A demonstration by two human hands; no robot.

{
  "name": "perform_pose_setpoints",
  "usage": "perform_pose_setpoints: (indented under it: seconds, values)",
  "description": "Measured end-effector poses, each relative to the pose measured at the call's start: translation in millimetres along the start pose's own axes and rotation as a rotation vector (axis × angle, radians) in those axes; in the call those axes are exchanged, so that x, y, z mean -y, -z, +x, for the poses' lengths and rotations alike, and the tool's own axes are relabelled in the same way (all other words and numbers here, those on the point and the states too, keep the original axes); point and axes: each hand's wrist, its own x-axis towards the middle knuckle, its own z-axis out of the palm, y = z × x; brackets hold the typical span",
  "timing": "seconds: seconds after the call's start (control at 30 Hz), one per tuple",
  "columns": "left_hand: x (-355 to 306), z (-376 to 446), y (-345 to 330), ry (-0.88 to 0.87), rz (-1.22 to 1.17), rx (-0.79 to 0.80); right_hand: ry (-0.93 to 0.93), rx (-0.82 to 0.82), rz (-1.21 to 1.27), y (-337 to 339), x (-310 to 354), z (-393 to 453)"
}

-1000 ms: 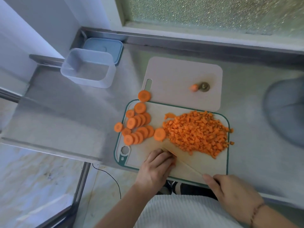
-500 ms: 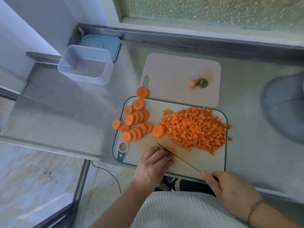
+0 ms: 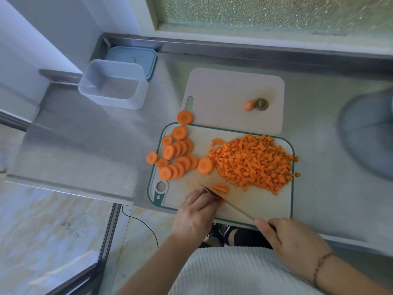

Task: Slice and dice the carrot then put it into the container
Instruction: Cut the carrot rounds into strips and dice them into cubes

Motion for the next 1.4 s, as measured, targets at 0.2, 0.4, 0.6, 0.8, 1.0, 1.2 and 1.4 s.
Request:
perform_pose_setpoints:
  seconds: [0.2, 0.4, 0.6, 0.8, 1.0, 1.2, 1.4]
  values:
    - [-2.3, 5.0, 4.9, 0.002, 0.011, 0.019, 0.041, -0.012, -0.103, -4.0, 27.0, 20.7]
    - [-3.0, 6.2, 7.8, 0.031, 0.045, 0.080, 0.031, -0.047, 0.072, -6.7, 0.4, 0.7]
    - [-4.1, 6.5, 10.7, 0.018, 0.025, 0.072, 0.004, 0.020, 0.049, -9.0, 9.2, 2.1]
    - [-3.1, 6.2, 9.3, 0.005, 0.033, 0.074, 0.035, 0.005, 0.096, -7.8, 33.8, 24.6]
    - [-5.5, 5.9, 11.7, 0.007, 0.070, 0.060, 0.018, -0.056, 0.173, -8.8, 12.1, 9.2]
    - [0.3, 7.4, 10.7, 0.007, 0.035, 0.083, -0.009, -0.057, 0.135, 1.4, 6.2, 13.9]
    - [3.9, 8.8, 6.2, -0.009, 0.016, 0.106, -0.033, -0.018, 0.074, 2.0, 6.9, 15.1]
